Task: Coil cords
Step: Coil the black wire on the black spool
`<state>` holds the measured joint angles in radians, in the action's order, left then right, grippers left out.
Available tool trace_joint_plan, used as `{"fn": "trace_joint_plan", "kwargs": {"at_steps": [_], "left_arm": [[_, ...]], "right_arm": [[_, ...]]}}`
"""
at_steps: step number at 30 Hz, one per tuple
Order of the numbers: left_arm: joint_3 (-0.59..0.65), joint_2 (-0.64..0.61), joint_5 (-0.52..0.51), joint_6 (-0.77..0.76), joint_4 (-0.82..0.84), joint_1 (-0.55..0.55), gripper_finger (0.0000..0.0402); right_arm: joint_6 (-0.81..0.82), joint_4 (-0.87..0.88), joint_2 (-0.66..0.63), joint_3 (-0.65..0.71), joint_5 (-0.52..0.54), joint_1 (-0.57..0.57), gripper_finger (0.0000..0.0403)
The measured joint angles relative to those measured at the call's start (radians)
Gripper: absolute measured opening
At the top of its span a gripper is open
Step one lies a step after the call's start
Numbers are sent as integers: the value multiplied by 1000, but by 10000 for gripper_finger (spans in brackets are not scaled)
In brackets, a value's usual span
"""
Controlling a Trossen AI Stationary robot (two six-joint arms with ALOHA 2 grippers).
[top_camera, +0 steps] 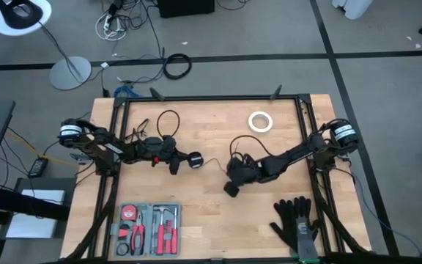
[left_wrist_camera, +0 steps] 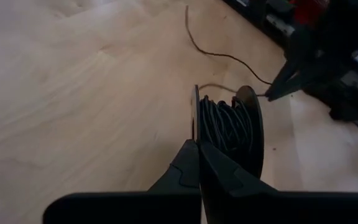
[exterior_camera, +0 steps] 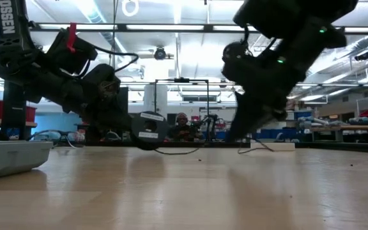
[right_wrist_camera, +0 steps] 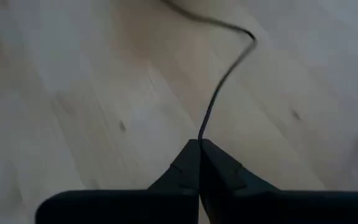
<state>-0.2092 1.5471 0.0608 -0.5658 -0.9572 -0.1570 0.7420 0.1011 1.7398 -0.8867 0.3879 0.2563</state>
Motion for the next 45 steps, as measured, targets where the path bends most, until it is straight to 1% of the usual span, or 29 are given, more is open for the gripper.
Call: {"fn": "trace_joint_plan", "kwargs": {"at_steps": [4, 8, 12, 15, 17, 21, 23, 29, 34, 38, 45], "left_arm": [[-3, 0, -2, 8, 25, 0, 0], [-3, 0, -14, 8, 23, 0, 0], [-3, 0, -22, 8, 21, 0, 0], [-4, 0, -32, 8, 15, 0, 0], [-4, 0, -38, 8, 14, 0, 0], [-13, 0, -46, 8, 12, 0, 0], [-25, 0, -50, 8, 13, 0, 0], [-73, 0, -65, 10, 76, 0, 0], [-77, 0, -76, 11, 79, 0, 0], [-77, 0, -76, 11, 71, 0, 0], [-77, 0, -79, 9, 36, 0, 0]], "right_arm": [[-88, -175, -3, -1, -8, -37, 3], [-200, -356, -4, -1, 8, -70, 2], [-255, -471, -5, -2, -3, -105, 1], [-288, -552, -5, -2, -42, -127, 1], [-300, -588, -5, -2, -50, -135, 1], [-330, -594, -2, -31, -56, -143, 1], [-356, -597, 21, -62, -70, -147, 0], [-407, -546, 165, -205, -126, -154, 0], [-437, -531, 261, -291, -157, -154, 0], [-388, -455, 304, -310, -157, -153, 0], [-349, -297, 321, -308, -153, -143, 0]]}}
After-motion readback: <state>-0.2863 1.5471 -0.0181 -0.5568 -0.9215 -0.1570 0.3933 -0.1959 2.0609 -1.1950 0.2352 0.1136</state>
